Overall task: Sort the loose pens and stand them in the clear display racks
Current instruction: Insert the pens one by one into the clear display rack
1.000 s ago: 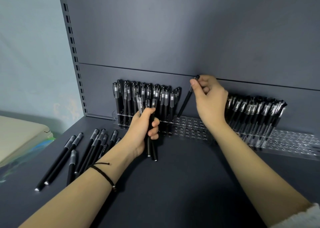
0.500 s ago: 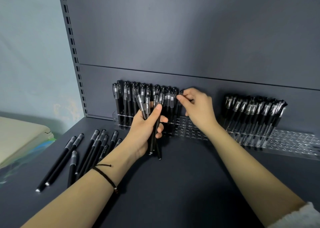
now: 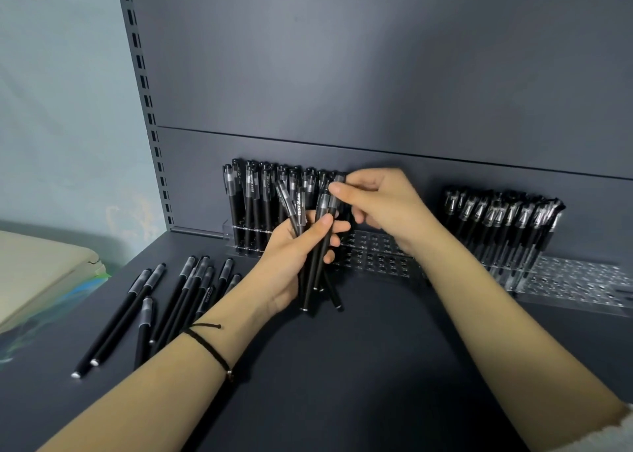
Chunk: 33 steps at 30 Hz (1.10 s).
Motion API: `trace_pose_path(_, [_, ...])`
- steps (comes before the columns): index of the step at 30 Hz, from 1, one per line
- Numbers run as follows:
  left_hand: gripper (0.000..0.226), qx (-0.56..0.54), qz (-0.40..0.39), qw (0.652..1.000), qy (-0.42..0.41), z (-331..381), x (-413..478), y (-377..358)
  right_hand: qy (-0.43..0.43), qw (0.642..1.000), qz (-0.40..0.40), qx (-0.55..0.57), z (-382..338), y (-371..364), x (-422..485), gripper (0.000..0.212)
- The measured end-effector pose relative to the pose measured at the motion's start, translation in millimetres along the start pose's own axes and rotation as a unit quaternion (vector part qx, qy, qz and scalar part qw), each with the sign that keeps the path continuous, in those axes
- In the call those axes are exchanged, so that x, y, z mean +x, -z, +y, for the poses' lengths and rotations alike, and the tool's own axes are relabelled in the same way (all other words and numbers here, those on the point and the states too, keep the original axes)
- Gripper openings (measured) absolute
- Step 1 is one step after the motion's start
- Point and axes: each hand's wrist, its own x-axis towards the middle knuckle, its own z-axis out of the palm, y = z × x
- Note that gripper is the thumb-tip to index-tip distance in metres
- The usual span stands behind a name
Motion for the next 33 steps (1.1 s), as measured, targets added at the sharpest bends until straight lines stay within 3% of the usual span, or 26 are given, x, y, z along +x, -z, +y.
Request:
trace_pose_path(4, [0.024, 0.040, 0.033, 0.998, 0.018, 1, -2, 0, 0.003, 0.985, 0.133, 0.112, -1, 9, 4, 0.020])
trace_pose_path(7, [0.029, 0.073, 0.067, 0.995, 0.019, -3, -1, 1, 0.051, 0.964, 0.253, 0.067, 5, 20, 10, 0.011])
trace_pose_path(11, [0.032, 0.077, 0.069, 0.994, 0.041, -5, 1, 3, 0.101, 0.947, 0.305, -0.017, 14, 22, 10, 0.019])
trace_pose_path(16, [0.023, 0.053, 0.064, 0.994, 0.070, -5, 3, 2, 0.121, 0.944, 0.298, -0.067, 21, 17, 11, 0.018])
trace_pose_path(18, [0.030, 0.043, 0.069, 0.994, 0.071, -5, 5, 3, 0.123, 0.946, 0.289, -0.081, 23, 17, 12, 0.017])
trace_pose_path(21, [0.059, 0.033, 0.075, 0.994, 0.071, -6, 6, 3, 0.121, 0.946, 0.278, -0.113, 26, 17, 12, 0.021])
trace_pose_path(26, [0.060, 0.032, 0.075, 0.994, 0.072, -9, 8, 4, 0.119, 0.952, 0.265, -0.096, 25, 19, 12, 0.017])
trace_pose_path(28, [0.045, 0.023, 0.076, 0.994, 0.077, -8, 7, 3, 0.120, 0.954, 0.260, -0.094, 23, 17, 11, 0.017])
trace_pose_path(30, [0.016, 0.021, 0.074, 0.994, 0.076, -7, 6, 2, 0.116, 0.955, 0.248, -0.111, 23, 14, 10, 0.017])
trace_pose_path(33, [0.014, 0.022, 0.075, 0.995, 0.064, -5, 5, 0, 0.082, 0.963, 0.182, -0.181, 30, 9, 9, 0.019])
